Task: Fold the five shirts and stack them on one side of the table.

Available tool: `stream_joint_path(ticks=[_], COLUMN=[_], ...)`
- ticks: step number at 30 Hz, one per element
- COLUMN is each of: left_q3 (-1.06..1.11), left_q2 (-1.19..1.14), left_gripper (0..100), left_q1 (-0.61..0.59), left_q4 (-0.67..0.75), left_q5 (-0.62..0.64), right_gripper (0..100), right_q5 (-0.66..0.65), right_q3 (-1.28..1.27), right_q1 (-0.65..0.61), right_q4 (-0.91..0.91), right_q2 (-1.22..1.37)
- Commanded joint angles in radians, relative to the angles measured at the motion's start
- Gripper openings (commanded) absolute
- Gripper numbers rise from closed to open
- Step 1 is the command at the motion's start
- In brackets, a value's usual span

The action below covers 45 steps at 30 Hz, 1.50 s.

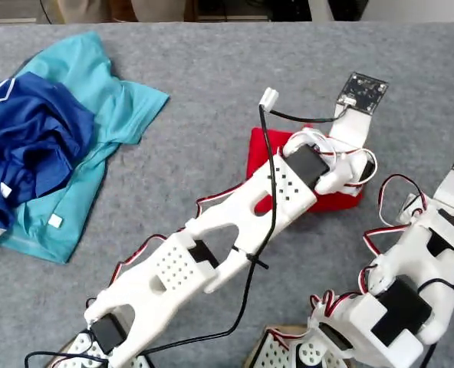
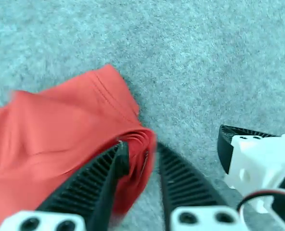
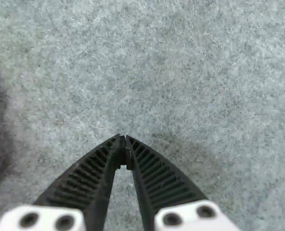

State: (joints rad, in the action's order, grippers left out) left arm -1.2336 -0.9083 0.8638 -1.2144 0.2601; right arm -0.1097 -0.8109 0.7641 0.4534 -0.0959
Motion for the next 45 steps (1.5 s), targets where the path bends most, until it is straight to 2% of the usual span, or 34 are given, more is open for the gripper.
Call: stream_joint_path(ticks=[1, 4, 7, 10, 15, 19, 24, 31, 34, 36, 40, 45], left_q3=[-0.054, -0.08, -0.144, -0.176, -0.172, -0.018, 0.249, 0.466, 0.654, 0.848, 1.361, 1.915], left_q2=[0.028, 0.038, 0.065, 0.077, 0.068, 0.058, 0.101, 0.371, 0.513, 0.627, 0.875, 1.099], left_gripper=[17, 17, 17, 16, 1, 2, 2, 2, 2, 2, 2, 2], left_q1=[-0.008, -0.04, -0.104, -0.203, -0.419, -0.546, -0.592, -0.678, -0.677, -0.661, -0.657, -0.721], left_q4=[-0.02, -0.064, -0.17, -0.285, -0.542, -0.548, -0.548, -0.522, -0.46, -0.362, -0.038, 0.423], left_q5=[0.1, 0.103, 0.08, -0.028, -0.221, -0.302, -0.313, -0.316, -0.316, -0.316, -0.318, -0.316], right_gripper=[0.2, 0.2, 0.2, 0.2, 0.2, 0.2, 0.2, 0.2, 0.2, 0.2, 0.2, 0.2], right_q5=[0.009, 0.009, 0.009, 0.009, 0.006, -0.04, -0.146, -0.338, -0.364, -0.362, -0.361, -0.358], right_q3=[0.028, 0.027, 0.027, 0.025, 0.022, 0.042, 0.202, 0.538, 0.667, 0.746, 0.903, 1.058], right_q1=[0.01, 0.008, 0.008, 0.008, 0.004, -0.041, -0.148, -0.334, -0.433, -0.495, -0.621, -0.702], right_q4=[-0.018, -0.018, -0.02, -0.02, -0.012, 0.044, 0.299, 0.717, 0.862, 0.934, 1.065, 1.181], right_q2=[-0.022, -0.022, -0.022, -0.022, -0.025, -0.031, -0.096, -0.117, -0.048, 0.019, 0.186, 0.397])
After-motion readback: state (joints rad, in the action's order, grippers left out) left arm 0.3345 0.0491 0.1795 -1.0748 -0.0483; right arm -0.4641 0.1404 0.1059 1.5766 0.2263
